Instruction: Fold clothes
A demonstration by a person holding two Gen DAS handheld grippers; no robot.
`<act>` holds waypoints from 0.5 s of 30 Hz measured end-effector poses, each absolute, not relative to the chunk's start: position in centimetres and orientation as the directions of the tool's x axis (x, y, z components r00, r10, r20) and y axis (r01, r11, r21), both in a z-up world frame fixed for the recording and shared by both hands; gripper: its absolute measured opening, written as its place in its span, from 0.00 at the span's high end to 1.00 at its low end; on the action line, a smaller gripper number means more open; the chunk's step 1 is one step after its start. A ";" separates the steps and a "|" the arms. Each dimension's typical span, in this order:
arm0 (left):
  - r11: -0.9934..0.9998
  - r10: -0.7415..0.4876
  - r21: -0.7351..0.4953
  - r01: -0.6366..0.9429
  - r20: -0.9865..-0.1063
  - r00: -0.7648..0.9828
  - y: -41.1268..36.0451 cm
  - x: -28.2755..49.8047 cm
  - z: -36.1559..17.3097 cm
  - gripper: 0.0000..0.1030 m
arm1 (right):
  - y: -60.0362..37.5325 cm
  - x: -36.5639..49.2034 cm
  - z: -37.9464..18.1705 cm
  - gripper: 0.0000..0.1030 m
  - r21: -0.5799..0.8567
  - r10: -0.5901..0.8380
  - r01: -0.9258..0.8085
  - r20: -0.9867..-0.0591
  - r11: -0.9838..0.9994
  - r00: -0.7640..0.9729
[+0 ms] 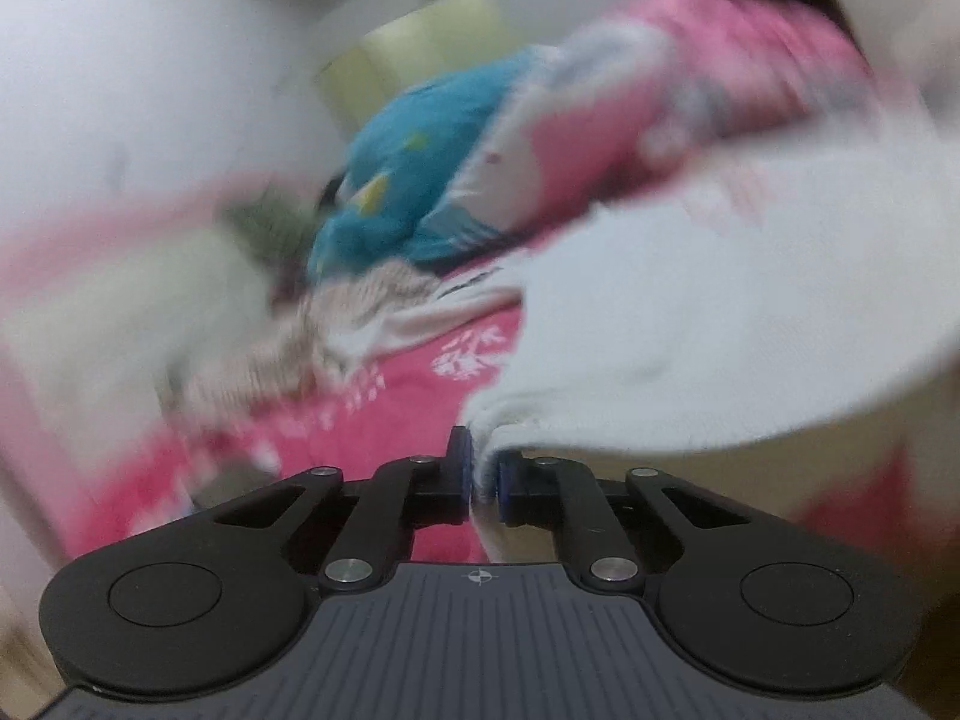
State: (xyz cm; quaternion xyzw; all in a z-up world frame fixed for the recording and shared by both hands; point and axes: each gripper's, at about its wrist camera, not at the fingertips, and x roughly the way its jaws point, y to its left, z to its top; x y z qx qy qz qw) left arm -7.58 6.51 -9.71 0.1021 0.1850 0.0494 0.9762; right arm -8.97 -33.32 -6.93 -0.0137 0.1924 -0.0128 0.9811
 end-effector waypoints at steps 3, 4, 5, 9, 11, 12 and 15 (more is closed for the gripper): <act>0.976 0.047 -0.167 -0.138 -0.458 0.887 12.0 -6.2 -8.8 0.94 | -33.6 -9.0 -7.6 0.90 0.007 -0.029 0.035 -0.401 0.999 0.916; 0.958 0.029 -0.236 -0.163 -0.486 0.873 13.3 -5.7 -9.3 0.94 | -33.6 -8.8 -8.1 0.88 0.021 -0.025 0.037 -0.417 0.999 0.909; 0.943 0.016 -0.279 -0.182 -0.510 0.860 14.3 -5.4 -10.0 0.94 | -33.6 -8.7 -8.7 0.79 0.031 -0.023 0.040 -0.433 0.999 0.901; 0.910 -0.024 -0.360 -0.205 -0.541 0.841 16.1 -5.2 -11.6 0.94 | -33.0 -8.2 -11.0 0.60 0.011 -0.050 0.064 -0.496 0.998 0.867; 0.903 -0.031 -0.374 -0.212 -0.547 0.836 16.2 -5.1 -12.0 0.94 | -33.0 -8.4 -11.9 0.57 -0.004 -0.077 0.088 -0.514 0.996 0.854; 0.902 -0.030 -0.375 -0.214 -0.550 0.835 16.2 -5.0 -12.0 0.94 | -33.2 -8.5 -12.3 0.58 0.010 -0.076 0.094 -0.514 0.995 0.854; 0.900 -0.026 -0.374 -0.223 -0.557 0.830 16.2 -5.0 -12.0 0.94 | -33.7 -8.9 -12.1 0.82 0.039 -0.076 0.108 -0.490 0.993 0.868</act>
